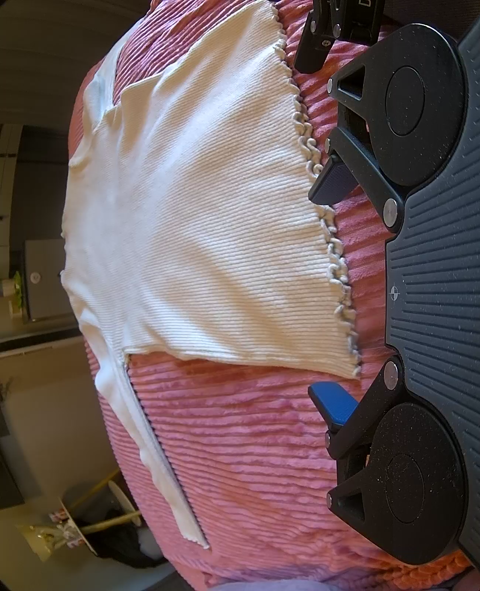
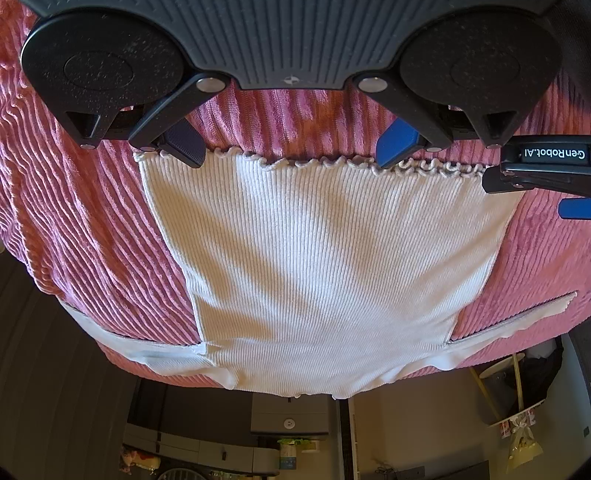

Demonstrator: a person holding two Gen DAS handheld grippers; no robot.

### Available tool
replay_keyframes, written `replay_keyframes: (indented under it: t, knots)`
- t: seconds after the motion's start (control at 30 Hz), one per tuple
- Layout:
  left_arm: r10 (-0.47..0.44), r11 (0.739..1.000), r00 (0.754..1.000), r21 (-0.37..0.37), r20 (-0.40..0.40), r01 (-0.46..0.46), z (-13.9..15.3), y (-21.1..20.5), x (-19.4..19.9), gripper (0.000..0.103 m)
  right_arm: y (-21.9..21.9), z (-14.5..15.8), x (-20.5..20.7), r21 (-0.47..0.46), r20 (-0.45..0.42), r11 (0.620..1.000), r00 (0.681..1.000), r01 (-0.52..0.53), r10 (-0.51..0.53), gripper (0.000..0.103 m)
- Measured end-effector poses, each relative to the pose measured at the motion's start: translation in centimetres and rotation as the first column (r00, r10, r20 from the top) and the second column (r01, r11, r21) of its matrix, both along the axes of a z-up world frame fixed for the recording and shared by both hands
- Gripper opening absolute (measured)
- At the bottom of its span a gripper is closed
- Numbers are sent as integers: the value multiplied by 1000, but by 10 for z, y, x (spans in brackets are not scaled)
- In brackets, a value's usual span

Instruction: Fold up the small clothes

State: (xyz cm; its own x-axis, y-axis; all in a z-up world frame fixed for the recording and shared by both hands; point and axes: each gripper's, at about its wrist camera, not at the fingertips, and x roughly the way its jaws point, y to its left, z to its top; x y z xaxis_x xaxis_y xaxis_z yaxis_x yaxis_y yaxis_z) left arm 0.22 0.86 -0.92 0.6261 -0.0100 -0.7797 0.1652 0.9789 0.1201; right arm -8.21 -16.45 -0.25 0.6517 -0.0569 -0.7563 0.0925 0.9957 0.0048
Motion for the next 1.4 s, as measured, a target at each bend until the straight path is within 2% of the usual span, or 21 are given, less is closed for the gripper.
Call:
replay_keyframes:
  t: [1.4]
  knots:
    - [3,1000,1000,-7,-13,-3,0,0,1,103,-4,2,-2,39,2,999,1000,8,-8,99]
